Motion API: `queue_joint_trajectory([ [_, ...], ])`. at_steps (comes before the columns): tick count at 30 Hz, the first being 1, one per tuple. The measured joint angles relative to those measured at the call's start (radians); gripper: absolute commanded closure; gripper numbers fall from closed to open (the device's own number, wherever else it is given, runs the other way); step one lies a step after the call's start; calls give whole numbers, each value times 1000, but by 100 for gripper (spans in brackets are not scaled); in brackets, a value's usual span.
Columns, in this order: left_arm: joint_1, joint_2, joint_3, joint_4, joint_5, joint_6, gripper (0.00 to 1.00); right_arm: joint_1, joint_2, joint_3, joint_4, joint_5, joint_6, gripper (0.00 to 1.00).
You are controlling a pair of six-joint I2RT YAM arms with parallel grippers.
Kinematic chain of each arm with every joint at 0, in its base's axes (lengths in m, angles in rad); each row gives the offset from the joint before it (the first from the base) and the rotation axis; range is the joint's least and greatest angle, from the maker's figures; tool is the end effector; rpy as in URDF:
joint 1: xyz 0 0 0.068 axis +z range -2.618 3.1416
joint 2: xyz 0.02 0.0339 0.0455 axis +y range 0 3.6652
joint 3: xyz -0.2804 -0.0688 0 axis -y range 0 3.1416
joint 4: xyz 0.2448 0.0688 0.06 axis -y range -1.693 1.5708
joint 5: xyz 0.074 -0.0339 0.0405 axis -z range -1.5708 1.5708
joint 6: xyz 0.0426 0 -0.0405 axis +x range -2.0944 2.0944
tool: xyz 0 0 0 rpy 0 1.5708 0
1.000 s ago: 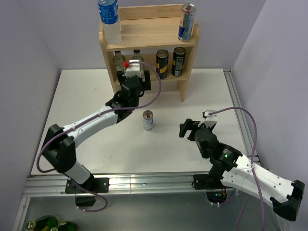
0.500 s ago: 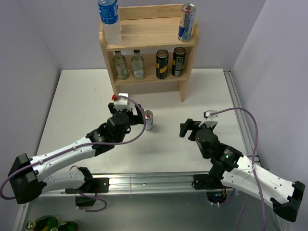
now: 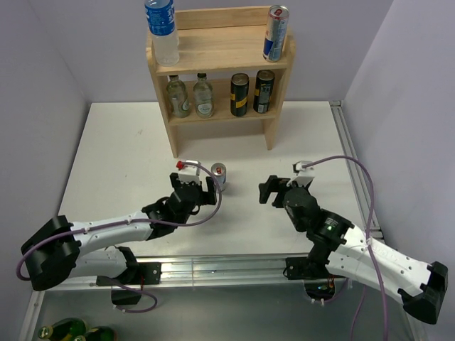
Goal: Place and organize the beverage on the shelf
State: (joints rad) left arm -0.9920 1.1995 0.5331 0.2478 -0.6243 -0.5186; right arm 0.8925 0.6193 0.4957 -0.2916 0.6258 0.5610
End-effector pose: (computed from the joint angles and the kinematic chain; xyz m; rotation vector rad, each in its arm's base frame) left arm 0.1559 -0.1931 0.2265 0.0579 1.9260 -0.3967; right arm 0.1081 0.0944 0.2618 0.0809 1.9185 0.3597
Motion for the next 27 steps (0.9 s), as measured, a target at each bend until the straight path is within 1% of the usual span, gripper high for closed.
queue_joint_trajectory([
  [3,-11,-25,2,-16,-25,-6,6,0,79,-1,93,-83,-8,1],
  [6,-13,-90,7,-59,-70,-21,6,0,187,0,201,-168,-21,0],
  [13,-13,-259,7,-134,-170,-29,5,8,449,61,351,-287,-47,0],
  [21,-13,-327,-9,-164,-214,-28,5,46,717,228,463,-320,-76,0],
  [27,-13,-362,-27,-166,-220,-27,5,50,859,294,479,-300,-88,0],
])
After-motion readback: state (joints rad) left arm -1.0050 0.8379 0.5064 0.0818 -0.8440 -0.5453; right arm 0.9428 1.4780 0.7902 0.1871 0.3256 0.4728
